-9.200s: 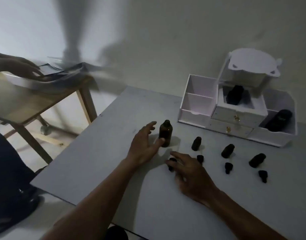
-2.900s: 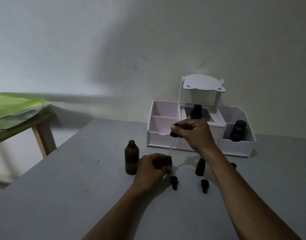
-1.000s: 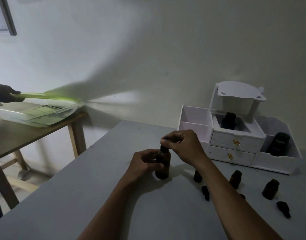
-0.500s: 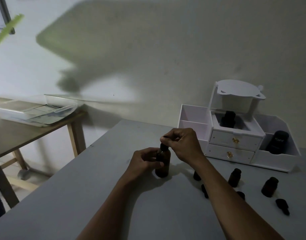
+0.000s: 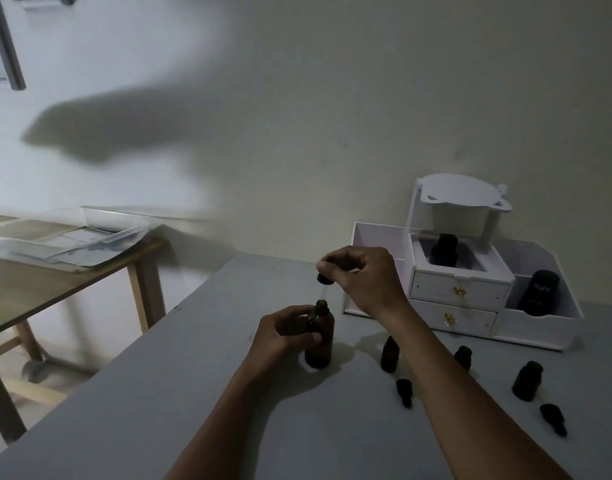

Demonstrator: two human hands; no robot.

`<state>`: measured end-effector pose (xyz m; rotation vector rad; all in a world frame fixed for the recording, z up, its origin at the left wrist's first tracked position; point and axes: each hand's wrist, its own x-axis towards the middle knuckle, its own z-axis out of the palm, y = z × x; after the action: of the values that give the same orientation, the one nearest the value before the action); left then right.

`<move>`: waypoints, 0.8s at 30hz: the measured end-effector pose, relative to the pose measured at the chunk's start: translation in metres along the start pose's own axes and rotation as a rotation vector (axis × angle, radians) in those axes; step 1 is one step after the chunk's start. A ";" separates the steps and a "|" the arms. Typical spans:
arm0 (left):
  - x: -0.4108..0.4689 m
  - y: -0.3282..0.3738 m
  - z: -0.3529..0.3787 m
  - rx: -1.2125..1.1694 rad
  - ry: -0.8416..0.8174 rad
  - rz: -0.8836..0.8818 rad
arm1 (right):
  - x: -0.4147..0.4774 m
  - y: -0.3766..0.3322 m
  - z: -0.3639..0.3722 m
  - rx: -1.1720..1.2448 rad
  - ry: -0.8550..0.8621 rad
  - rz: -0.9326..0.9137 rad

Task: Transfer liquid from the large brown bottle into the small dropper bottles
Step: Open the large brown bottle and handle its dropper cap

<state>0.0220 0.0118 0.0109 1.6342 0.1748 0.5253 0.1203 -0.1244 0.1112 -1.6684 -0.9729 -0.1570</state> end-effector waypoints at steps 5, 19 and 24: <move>-0.003 0.011 0.000 0.122 0.322 0.267 | 0.017 -0.034 -0.033 0.098 0.075 -0.037; -0.022 0.024 0.106 0.141 0.098 0.113 | -0.011 -0.012 -0.123 0.153 0.282 0.042; -0.003 0.004 0.116 0.233 0.056 0.027 | -0.018 0.017 -0.122 0.112 0.243 0.138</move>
<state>0.0687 -0.0949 0.0086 1.8514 0.2637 0.5888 0.1654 -0.2389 0.1307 -1.5666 -0.6704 -0.2037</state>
